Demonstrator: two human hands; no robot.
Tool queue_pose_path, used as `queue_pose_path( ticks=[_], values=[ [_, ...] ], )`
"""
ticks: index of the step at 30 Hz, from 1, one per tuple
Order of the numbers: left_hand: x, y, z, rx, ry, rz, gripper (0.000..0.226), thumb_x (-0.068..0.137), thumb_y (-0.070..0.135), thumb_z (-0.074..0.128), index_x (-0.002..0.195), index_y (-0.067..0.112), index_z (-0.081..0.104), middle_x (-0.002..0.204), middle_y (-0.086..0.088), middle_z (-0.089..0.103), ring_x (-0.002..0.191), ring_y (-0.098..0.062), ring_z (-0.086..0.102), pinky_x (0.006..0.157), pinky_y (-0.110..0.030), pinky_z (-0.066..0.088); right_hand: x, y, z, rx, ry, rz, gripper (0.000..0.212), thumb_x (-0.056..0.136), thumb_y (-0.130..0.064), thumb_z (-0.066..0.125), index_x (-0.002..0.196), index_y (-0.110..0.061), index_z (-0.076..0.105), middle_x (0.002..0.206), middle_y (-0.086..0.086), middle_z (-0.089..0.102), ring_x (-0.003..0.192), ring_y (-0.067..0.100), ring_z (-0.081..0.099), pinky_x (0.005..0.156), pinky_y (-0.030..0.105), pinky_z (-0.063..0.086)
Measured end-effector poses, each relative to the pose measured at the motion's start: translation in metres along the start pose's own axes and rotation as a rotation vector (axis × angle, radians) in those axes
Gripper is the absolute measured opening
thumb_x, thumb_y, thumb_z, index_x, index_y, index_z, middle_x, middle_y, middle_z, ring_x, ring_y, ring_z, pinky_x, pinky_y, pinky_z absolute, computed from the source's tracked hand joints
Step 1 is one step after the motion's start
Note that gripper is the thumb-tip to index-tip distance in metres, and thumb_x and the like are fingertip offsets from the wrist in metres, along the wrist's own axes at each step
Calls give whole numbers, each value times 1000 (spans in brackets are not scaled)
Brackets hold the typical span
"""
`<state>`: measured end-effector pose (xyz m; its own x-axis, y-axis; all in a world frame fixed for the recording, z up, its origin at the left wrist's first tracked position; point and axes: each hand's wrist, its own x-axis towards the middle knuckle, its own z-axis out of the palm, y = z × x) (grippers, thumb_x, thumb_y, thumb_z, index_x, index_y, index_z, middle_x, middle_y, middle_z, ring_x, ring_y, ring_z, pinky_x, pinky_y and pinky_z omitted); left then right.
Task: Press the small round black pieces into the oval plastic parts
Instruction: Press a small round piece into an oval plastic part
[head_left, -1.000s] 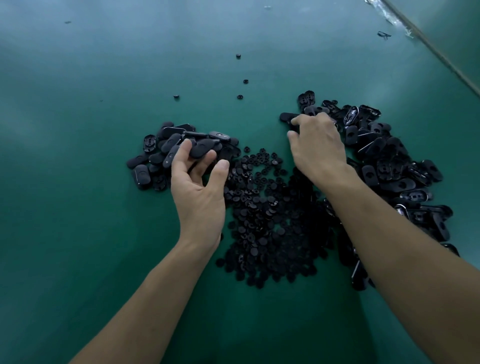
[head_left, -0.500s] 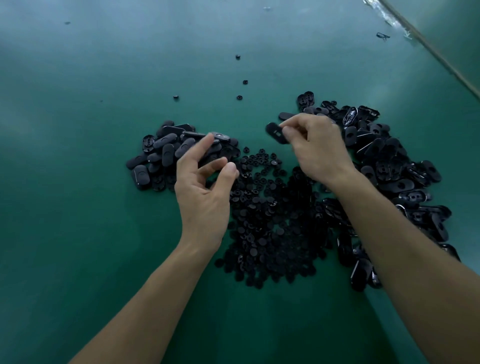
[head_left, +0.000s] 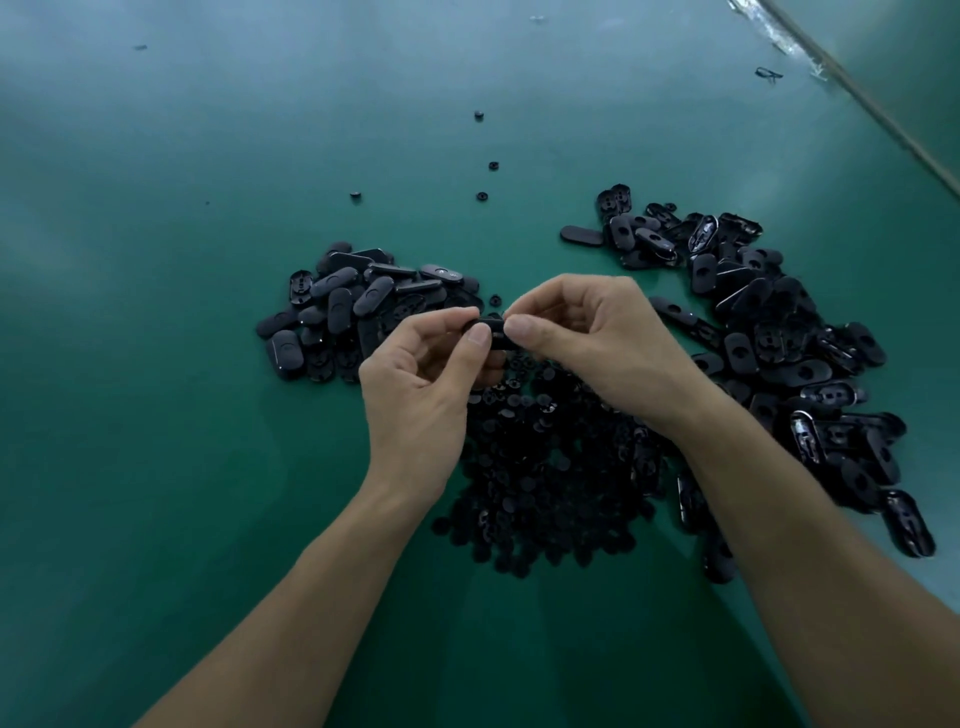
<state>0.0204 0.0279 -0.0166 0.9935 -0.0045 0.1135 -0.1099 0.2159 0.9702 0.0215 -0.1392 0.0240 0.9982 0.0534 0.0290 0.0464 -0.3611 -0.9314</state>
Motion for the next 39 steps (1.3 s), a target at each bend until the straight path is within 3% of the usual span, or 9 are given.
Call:
queue_pose_path(
  ticks=[3,8,16,20,24,26,30,35,39],
  values=[
    [1,-1,-1,-17,0,-3,7,94,11,69,98,16,72,85,-4,77,77,-20,75,71,-25,59,-3,2,2,1,-18,30,3,90,-20,74,93,-21,74,81,-1,75,75,16,71,74,30,59],
    [0,-1,0,-9,-5,6,6,95,13,66,96,17,70,82,-3,76,75,-19,75,68,-24,58,-5,4,5,106,15,37,9,93,-11,69,95,-18,75,73,-7,74,65,2,65,61,11,48],
    [0,-2,1,9,3,-11,11,93,11,67,100,18,72,85,-3,77,75,-18,75,68,-22,57,-6,1,6,177,89,71,5,92,-13,71,93,-18,72,78,2,76,66,10,69,60,19,53],
    [1,-2,-1,-18,29,-1,10,96,7,65,100,14,70,82,-3,75,78,-20,74,73,-25,58,-4,4,2,-133,178,57,6,95,-23,68,91,-21,72,74,-4,73,65,2,66,63,16,52],
    [3,-2,-1,-46,67,-11,10,97,3,63,99,12,68,83,-1,73,78,-20,73,75,-26,58,-7,3,2,-454,18,34,9,87,-27,77,95,-23,75,76,-16,65,70,-10,58,66,5,43],
    [2,-2,-1,-45,77,-13,10,97,3,63,100,11,68,83,-1,73,78,-20,73,75,-27,58,-9,2,4,-533,-69,35,12,86,-31,78,96,-25,75,81,-17,61,74,-8,57,70,8,42],
    [2,-3,-1,-42,71,-17,9,97,3,63,101,10,67,85,-2,73,79,-21,73,76,-28,58,-10,-2,7,-642,-112,32,8,90,-35,72,96,-29,74,89,-12,56,85,9,56,81,31,50],
    [2,-2,-1,-40,65,-18,11,96,2,63,101,11,68,86,-2,74,79,-21,72,77,-28,58,-10,-5,13,-752,-135,-3,17,100,-33,57,102,-22,69,98,-6,56,95,17,56,88,38,49],
    [2,-2,0,-34,67,-20,11,96,3,64,101,12,68,86,-2,74,80,-21,73,76,-26,58,-11,-3,14,-643,-20,-8,17,104,-27,49,101,-16,63,97,-3,61,90,17,58,83,36,49]
  ],
)
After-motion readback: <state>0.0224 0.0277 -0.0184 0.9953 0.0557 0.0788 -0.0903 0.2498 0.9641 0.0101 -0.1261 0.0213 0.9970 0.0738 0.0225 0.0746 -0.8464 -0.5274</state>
